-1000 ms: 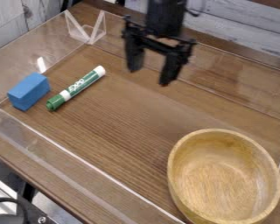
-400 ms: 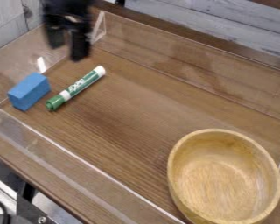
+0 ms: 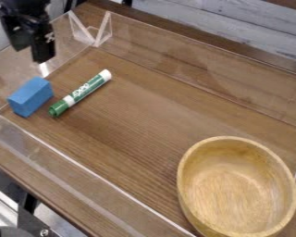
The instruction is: Put the blue block in the brown bowl
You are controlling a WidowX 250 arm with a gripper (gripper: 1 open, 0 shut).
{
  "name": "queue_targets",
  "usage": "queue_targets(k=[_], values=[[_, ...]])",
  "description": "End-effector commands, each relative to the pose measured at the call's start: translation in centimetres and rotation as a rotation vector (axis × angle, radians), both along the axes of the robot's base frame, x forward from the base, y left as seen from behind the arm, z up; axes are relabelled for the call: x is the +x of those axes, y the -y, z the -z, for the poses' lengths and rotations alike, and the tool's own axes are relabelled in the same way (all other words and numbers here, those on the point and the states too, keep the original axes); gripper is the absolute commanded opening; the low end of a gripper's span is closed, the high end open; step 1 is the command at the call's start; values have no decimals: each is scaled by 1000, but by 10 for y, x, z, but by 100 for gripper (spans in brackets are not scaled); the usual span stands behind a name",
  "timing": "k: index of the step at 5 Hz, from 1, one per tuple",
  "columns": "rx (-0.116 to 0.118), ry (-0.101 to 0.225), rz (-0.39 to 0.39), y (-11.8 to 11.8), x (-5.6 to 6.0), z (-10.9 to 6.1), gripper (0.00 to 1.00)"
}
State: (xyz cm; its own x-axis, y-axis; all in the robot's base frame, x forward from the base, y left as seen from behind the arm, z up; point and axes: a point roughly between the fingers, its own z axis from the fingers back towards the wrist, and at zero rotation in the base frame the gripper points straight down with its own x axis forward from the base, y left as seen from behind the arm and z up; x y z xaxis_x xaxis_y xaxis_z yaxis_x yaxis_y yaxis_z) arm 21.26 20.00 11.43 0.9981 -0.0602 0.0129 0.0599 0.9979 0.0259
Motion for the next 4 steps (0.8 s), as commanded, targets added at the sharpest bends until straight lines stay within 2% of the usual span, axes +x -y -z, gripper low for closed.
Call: queue_targets(k=[1, 4], values=[[18, 28, -6, -9, 1, -3, 100], [-22, 33, -48, -13, 5, 21, 100]])
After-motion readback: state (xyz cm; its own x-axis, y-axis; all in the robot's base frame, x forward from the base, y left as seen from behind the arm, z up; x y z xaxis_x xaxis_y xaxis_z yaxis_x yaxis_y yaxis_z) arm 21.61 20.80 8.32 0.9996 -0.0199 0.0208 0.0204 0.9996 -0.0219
